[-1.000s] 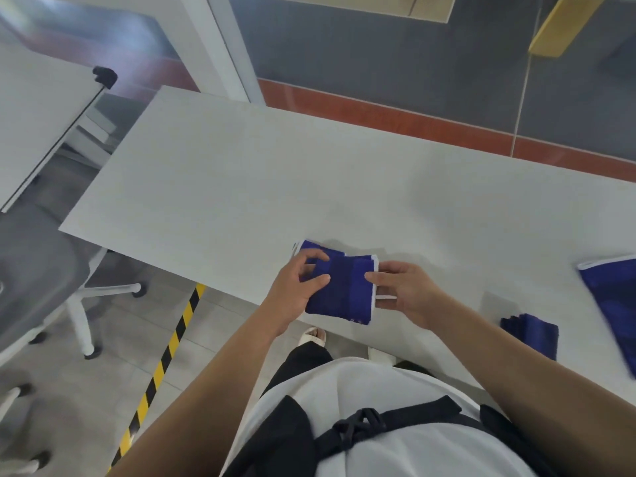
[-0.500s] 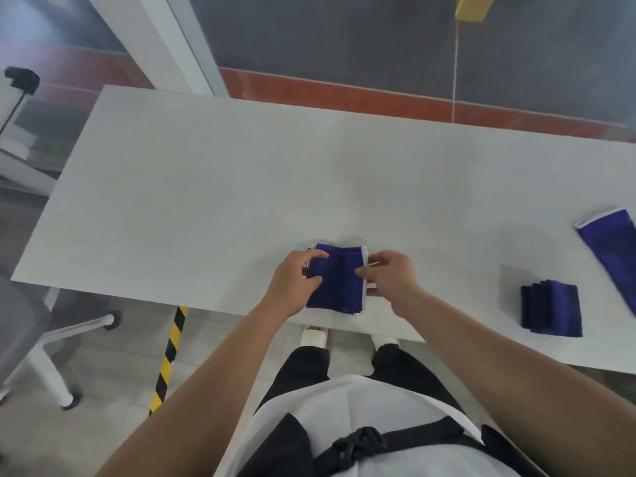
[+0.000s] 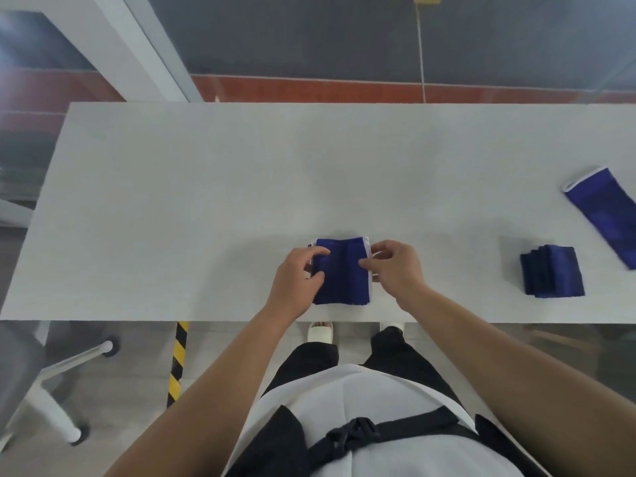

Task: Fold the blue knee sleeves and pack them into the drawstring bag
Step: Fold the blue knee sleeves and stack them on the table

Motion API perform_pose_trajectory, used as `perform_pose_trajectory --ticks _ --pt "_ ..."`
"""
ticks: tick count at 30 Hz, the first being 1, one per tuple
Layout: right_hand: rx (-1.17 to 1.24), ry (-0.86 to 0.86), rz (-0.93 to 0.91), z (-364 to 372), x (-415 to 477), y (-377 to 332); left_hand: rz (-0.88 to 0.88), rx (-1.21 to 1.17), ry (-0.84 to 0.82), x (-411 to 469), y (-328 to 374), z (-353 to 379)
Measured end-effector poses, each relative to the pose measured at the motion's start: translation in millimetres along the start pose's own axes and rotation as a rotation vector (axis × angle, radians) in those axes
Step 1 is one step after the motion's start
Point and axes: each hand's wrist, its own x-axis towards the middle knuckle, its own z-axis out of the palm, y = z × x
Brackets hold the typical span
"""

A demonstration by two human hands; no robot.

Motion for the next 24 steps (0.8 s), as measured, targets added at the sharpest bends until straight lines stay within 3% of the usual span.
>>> perform_pose_trajectory --ticks 5,9,12,16,24 --pt "-0.224 0.041 -0.086 7.4 -1.3 7.4 0.041 0.119 -0.02 2.1 -6.8 5.4" --pt "-0.561 0.092 -0.563 6.4 -21.6 19.2 0.187 0.317 0.152 -9.4 -6.2 13.7" --pt "-0.961 0.027 -0.75 10.0 -23.3 28.1 0.322 0.562 0.097 -9.1 -4.7 26.7" --pt "-1.174 -0.077 -0.664 12.3 -9.3 45.0 0.222 0.83 -0.135 5.1 -20.5 35.3" --pt "-1.129 -0.122 -0.61 13.8 -1.1 51.4 0.211 0.776 -0.191 13.2 -34.2 33.5"
